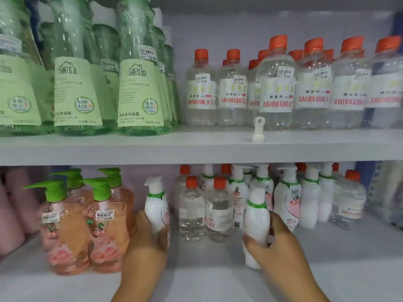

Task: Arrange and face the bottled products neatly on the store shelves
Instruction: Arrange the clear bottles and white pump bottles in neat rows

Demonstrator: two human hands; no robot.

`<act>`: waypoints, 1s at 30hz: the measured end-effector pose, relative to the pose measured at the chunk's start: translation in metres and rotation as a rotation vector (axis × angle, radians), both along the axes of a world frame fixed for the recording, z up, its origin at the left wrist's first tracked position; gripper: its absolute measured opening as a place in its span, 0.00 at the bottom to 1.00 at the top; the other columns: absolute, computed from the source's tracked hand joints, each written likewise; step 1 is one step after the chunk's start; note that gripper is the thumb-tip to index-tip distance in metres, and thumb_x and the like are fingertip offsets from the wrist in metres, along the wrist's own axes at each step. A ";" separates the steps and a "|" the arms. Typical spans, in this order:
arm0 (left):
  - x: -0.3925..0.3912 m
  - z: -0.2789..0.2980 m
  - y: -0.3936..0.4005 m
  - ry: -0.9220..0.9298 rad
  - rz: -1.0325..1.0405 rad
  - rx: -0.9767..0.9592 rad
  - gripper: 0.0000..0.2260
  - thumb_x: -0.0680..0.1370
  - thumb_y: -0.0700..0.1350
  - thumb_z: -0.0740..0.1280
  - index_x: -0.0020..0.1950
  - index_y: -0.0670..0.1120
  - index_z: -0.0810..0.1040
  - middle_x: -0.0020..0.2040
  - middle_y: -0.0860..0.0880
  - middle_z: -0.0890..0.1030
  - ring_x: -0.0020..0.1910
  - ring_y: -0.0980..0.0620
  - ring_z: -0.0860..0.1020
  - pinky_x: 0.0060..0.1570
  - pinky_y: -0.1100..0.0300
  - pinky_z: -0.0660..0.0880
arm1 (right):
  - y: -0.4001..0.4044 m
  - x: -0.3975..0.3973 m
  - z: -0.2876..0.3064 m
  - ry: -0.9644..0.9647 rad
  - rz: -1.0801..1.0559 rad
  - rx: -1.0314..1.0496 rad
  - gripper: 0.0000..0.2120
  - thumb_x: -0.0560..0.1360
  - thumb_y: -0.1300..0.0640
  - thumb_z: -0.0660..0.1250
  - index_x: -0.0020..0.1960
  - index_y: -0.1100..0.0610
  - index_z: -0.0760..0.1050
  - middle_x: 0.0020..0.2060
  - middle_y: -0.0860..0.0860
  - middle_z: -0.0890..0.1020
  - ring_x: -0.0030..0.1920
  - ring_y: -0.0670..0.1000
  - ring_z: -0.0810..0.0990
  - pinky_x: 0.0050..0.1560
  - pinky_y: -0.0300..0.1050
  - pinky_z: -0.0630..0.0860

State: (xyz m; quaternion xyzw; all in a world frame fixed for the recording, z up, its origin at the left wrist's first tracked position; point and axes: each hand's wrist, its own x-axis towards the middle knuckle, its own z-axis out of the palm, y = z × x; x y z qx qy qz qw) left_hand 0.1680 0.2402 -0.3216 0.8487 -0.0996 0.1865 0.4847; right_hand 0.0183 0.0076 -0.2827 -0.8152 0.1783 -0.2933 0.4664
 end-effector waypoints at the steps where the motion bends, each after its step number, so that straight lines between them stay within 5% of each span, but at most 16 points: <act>1: 0.004 -0.001 -0.001 0.024 0.003 0.032 0.24 0.75 0.55 0.68 0.69 0.56 0.63 0.65 0.46 0.74 0.60 0.42 0.78 0.57 0.46 0.77 | -0.011 -0.004 0.000 -0.022 -0.033 -0.010 0.24 0.70 0.50 0.78 0.57 0.36 0.69 0.49 0.37 0.80 0.50 0.40 0.79 0.45 0.41 0.74; 4: 0.000 0.001 -0.004 0.121 0.027 0.122 0.25 0.78 0.52 0.69 0.72 0.50 0.64 0.73 0.41 0.70 0.64 0.39 0.76 0.54 0.50 0.74 | -0.039 -0.006 -0.003 -0.081 -0.101 -0.007 0.19 0.71 0.52 0.77 0.51 0.34 0.70 0.46 0.38 0.80 0.49 0.43 0.79 0.44 0.45 0.72; 6: -0.012 0.000 -0.009 0.031 0.113 0.150 0.26 0.74 0.48 0.74 0.69 0.42 0.70 0.75 0.38 0.68 0.61 0.36 0.78 0.52 0.48 0.76 | -0.049 -0.007 -0.007 -0.044 -0.129 -0.021 0.24 0.71 0.51 0.78 0.59 0.34 0.71 0.52 0.40 0.80 0.52 0.46 0.80 0.48 0.47 0.75; 8: -0.031 -0.001 -0.019 -0.156 0.177 0.074 0.22 0.69 0.42 0.78 0.59 0.40 0.77 0.77 0.42 0.66 0.50 0.35 0.81 0.45 0.45 0.80 | -0.056 -0.009 -0.016 -0.062 -0.284 -0.131 0.34 0.67 0.52 0.81 0.69 0.46 0.70 0.59 0.48 0.75 0.55 0.54 0.79 0.54 0.53 0.78; 11: -0.048 0.014 -0.041 -0.240 0.034 -0.130 0.19 0.71 0.40 0.77 0.54 0.60 0.76 0.60 0.54 0.78 0.43 0.48 0.82 0.40 0.59 0.81 | -0.033 -0.015 -0.020 -0.315 -0.347 -0.258 0.27 0.66 0.57 0.80 0.61 0.49 0.74 0.51 0.49 0.77 0.47 0.49 0.79 0.48 0.39 0.77; 14: -0.029 0.025 -0.062 -0.126 -0.146 -0.263 0.19 0.74 0.39 0.75 0.55 0.61 0.75 0.50 0.64 0.81 0.47 0.66 0.80 0.45 0.73 0.75 | -0.003 0.009 -0.024 -0.217 -0.006 -0.181 0.24 0.68 0.52 0.78 0.58 0.37 0.71 0.49 0.38 0.78 0.48 0.41 0.79 0.47 0.31 0.74; 18: 0.000 0.033 -0.078 0.006 -0.221 -0.201 0.17 0.74 0.47 0.76 0.59 0.55 0.74 0.52 0.59 0.82 0.50 0.67 0.81 0.48 0.73 0.74 | 0.012 0.076 -0.024 0.033 0.147 -0.044 0.28 0.70 0.47 0.77 0.64 0.39 0.66 0.56 0.35 0.75 0.56 0.38 0.77 0.55 0.29 0.72; 21: 0.005 0.028 -0.080 0.053 -0.171 -0.178 0.17 0.72 0.49 0.77 0.56 0.56 0.73 0.47 0.60 0.82 0.46 0.65 0.81 0.40 0.76 0.71 | 0.020 0.099 -0.026 0.075 0.049 -0.043 0.37 0.67 0.42 0.77 0.71 0.50 0.66 0.64 0.48 0.73 0.64 0.51 0.76 0.63 0.45 0.74; 30: -0.014 0.021 -0.070 0.026 -0.204 -0.213 0.23 0.70 0.53 0.78 0.59 0.61 0.72 0.52 0.61 0.83 0.50 0.62 0.81 0.47 0.62 0.77 | 0.011 0.079 -0.022 0.149 0.030 -0.082 0.35 0.63 0.37 0.77 0.65 0.49 0.71 0.57 0.45 0.77 0.58 0.49 0.81 0.57 0.46 0.78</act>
